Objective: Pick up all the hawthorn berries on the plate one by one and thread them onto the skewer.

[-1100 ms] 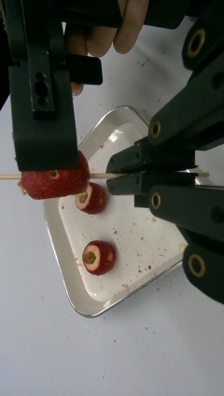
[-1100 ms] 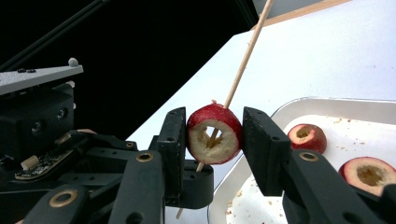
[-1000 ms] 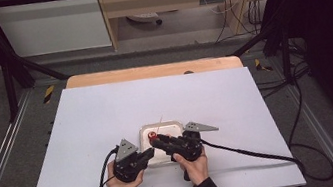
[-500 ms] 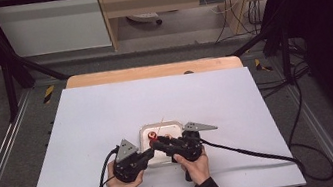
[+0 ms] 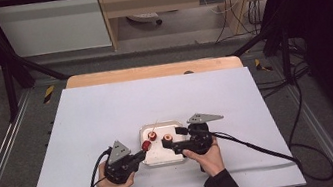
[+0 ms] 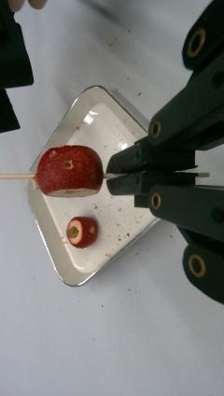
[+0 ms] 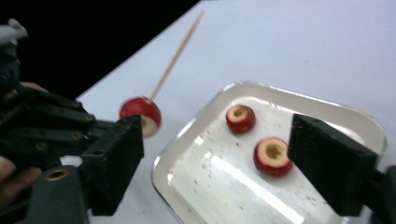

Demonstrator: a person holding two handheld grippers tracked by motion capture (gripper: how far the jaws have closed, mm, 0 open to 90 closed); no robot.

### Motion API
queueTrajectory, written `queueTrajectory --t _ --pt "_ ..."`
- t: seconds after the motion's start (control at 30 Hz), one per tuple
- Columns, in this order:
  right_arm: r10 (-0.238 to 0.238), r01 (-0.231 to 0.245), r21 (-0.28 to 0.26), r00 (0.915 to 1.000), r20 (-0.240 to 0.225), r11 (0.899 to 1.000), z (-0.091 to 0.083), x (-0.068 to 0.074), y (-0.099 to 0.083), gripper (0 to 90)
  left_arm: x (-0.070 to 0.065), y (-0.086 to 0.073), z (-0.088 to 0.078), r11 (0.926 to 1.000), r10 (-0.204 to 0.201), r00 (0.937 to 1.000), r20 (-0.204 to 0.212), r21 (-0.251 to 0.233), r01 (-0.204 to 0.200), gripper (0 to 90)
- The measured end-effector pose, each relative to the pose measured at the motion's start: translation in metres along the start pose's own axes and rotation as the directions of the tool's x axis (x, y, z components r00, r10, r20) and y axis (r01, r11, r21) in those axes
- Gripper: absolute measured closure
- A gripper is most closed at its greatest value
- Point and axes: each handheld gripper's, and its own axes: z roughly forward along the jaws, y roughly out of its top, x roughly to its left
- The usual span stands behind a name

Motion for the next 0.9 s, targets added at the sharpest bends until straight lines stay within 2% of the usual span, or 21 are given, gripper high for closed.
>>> queueTrajectory --t 0.2,0.37,0.53,0.6,0.7,0.9 --pt "-0.057 0.049 0.124 0.9963 0.064 0.991 -0.006 -0.008 0.008 12.5 0.008 -0.004 -0.008 0.9996 0.013 0.9999 0.003 0.025 -0.013 88.2" --pt "-0.118 0.093 0.222 0.9880 0.100 0.971 -0.006 -0.012 0.017 12.7 0.017 -0.013 -0.016 0.9988 0.020 0.9998 0.000 0.045 -0.020 88.2" --pt "-0.159 0.113 0.320 0.9799 0.120 0.940 0.004 -0.012 0.028 13.6 0.025 -0.021 -0.020 0.9979 0.014 0.9999 -0.001 0.064 -0.014 88.2" --pt "-0.193 0.139 0.359 0.9739 0.119 0.923 0.010 -0.011 0.031 13.7 0.026 -0.023 -0.019 0.9975 0.014 0.9999 -0.003 0.070 -0.013 88.1" --pt "-0.215 0.150 0.411 0.9694 0.118 0.899 0.019 -0.009 0.036 15.4 0.026 -0.025 -0.019 0.9967 0.017 0.9999 -0.002 0.079 -0.017 88.2" --pt "-0.225 0.153 0.466 0.9688 0.104 0.871 0.035 -0.009 0.045 21.5 0.025 -0.027 -0.018 0.9954 0.026 0.9997 0.003 0.092 -0.026 88.2"
